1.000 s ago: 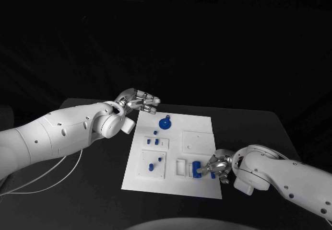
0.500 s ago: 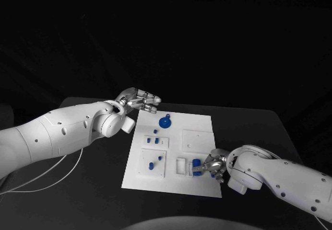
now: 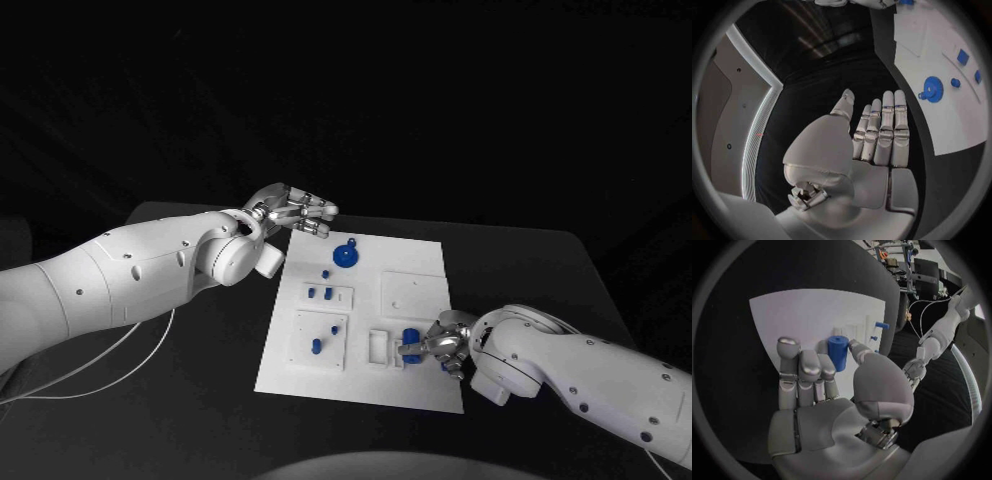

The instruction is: Assemble the parts on the task board

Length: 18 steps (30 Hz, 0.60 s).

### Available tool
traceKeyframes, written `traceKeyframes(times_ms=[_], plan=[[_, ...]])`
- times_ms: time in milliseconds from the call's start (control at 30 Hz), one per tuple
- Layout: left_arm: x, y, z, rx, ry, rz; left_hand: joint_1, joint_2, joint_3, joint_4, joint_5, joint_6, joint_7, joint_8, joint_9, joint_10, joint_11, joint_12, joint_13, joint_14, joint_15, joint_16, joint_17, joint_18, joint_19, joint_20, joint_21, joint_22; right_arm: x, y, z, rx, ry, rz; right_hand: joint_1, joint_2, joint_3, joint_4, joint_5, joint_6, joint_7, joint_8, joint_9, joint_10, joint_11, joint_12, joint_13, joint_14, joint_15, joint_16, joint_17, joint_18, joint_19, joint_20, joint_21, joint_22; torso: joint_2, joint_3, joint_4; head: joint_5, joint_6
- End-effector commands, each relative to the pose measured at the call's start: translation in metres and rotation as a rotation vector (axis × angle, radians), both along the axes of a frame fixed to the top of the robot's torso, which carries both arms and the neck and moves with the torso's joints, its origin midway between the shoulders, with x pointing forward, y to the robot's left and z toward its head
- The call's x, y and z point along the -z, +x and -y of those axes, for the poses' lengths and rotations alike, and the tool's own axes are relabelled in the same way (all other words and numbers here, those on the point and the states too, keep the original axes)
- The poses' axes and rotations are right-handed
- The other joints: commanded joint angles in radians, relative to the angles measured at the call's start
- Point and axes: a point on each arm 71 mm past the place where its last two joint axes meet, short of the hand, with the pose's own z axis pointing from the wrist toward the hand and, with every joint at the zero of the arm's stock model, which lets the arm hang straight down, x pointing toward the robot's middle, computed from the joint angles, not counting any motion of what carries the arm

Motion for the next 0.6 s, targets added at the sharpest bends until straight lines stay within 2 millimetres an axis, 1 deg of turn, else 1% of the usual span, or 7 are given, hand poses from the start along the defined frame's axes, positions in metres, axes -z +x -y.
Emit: traceKeyframes(times_ms=[33, 100, 133, 200, 300, 433, 600], plan=[[0.000, -0.001, 0.003, 0.019, -0.013, -0.005, -0.011, 0.001, -0.004, 0.001, 0.001, -0.007, -0.001, 0.001, 0.000, -0.003, 0.005, 0.000, 0.000, -0.005, 0.002, -0.001, 0.002, -0.005, -0.005, 0.001, 0.002, 0.001, 0.009, -0.001, 0.007, 0.033, -0.054, 0.001, 0.008, 0.023, 0.021, -0.032, 0.019, -0.023, 0.022, -0.006, -0.382, 0.003, 0.007, -0.004, 0.001, -0.001, 0.003, -0.005, 0.002, 0.009, 0.049, 0.007, 0.005, 0.002, 0.000, -0.0003, -0.0001, 0.001, -0.001], [0.000, -0.001, 0.002, 0.018, -0.013, -0.006, -0.011, 0.001, -0.004, 0.001, 0.001, -0.007, -0.001, 0.001, 0.000, -0.003, 0.005, 0.000, 0.000, -0.005, 0.002, -0.001, 0.002, -0.005, -0.005, 0.001, 0.002, 0.001, 0.009, -0.001, 0.008, 0.040, -0.056, 0.003, 0.011, 0.048, 0.035, -0.077, 0.051, -0.020, 0.022, -0.006, -0.387, 0.002, 0.006, -0.004, 0.001, -0.001, 0.003, -0.005, 0.002, 0.008, 0.049, 0.006, 0.004, 0.003, 0.000, -0.0002, 0.0001, 0.001, 0.000], [0.000, -0.001, 0.002, 0.018, -0.012, -0.006, -0.011, 0.001, -0.004, 0.001, 0.001, -0.007, -0.001, 0.001, 0.000, -0.003, 0.005, 0.000, 0.000, -0.005, 0.002, -0.001, 0.002, -0.005, -0.005, 0.001, 0.002, 0.001, 0.009, -0.001, 0.009, 0.044, -0.057, 0.006, 0.024, 0.066, 0.046, -0.099, 0.091, -0.016, 0.021, -0.006, -0.388, 0.002, 0.004, -0.004, 0.001, -0.001, 0.002, -0.005, 0.002, 0.008, 0.050, 0.006, 0.005, 0.004, 0.000, -0.0001, -0.0002, 0.002, 0.001], [0.000, -0.001, 0.002, 0.018, -0.012, -0.007, -0.011, 0.001, -0.004, 0.001, 0.001, -0.007, -0.001, 0.001, 0.000, -0.003, 0.005, 0.000, 0.000, -0.005, 0.002, -0.001, 0.002, -0.005, -0.005, 0.001, 0.002, 0.001, 0.009, 0.000, 0.011, 0.069, -0.046, 0.018, 0.034, 0.099, 0.083, -0.181, 0.141, -0.003, 0.017, -0.006, -0.398, 0.000, 0.000, -0.006, 0.000, -0.001, -0.002, -0.007, 0.001, 0.006, 0.050, 0.003, 0.005, 0.005, 0.000, 0.0002, -0.0011, 0.002, 0.002], [0.000, -0.001, 0.002, 0.017, -0.012, -0.008, -0.011, 0.001, -0.004, 0.001, 0.001, -0.007, -0.001, 0.001, 0.000, -0.003, 0.005, 0.000, 0.000, -0.005, 0.002, -0.001, 0.002, -0.005, -0.005, 0.001, 0.002, 0.001, 0.008, 0.000, 0.014, 0.119, -0.011, 0.028, 0.025, 0.108, 0.133, -0.245, 0.134, 0.005, 0.017, -0.006, -0.410, -0.019, -0.002, -0.042, -0.029, -0.004, -0.003, -0.019, -0.007, 0.004, 0.048, 0.001, -0.006, 0.003, 0.000, 0.0005, -0.0012, 0.004, 0.002], [0.000, -0.001, 0.001, 0.018, -0.011, -0.010, -0.011, 0.001, -0.004, 0.001, 0.001, -0.007, -0.001, 0.001, 0.000, -0.003, 0.005, 0.000, 0.000, -0.005, 0.002, -0.001, 0.002, -0.005, -0.005, 0.001, 0.002, 0.001, 0.004, -0.001, 0.016, 0.168, 0.035, 0.034, -0.004, 0.117, 0.176, -0.309, 0.160, 0.019, 0.016, -0.006, -0.425, -0.014, -0.004, -0.037, -0.030, -0.002, -0.004, -0.019, -0.005, 0.001, 0.049, -0.001, 0.004, 0.012, 0.001, 0.0011, -0.0013, 0.004, 0.003], [0.000, -0.001, 0.001, 0.017, -0.010, -0.011, -0.010, 0.001, -0.004, 0.002, 0.001, -0.008, 0.000, 0.001, 0.000, -0.003, 0.005, 0.000, 0.000, -0.006, 0.002, -0.001, 0.002, -0.005, -0.006, 0.002, 0.003, 0.002, -0.003, -0.003, 0.015, 0.189, 0.072, 0.040, -0.016, 0.128, 0.177, -0.333, 0.176, 0.043, 0.012, -0.006, -0.467, -0.010, -0.007, -0.034, -0.030, -0.001, -0.006, -0.019, -0.003, 0.000, 0.050, -0.003, 0.006, 0.017, 0.001, 0.0006, -0.0018, 0.004, 0.003]])
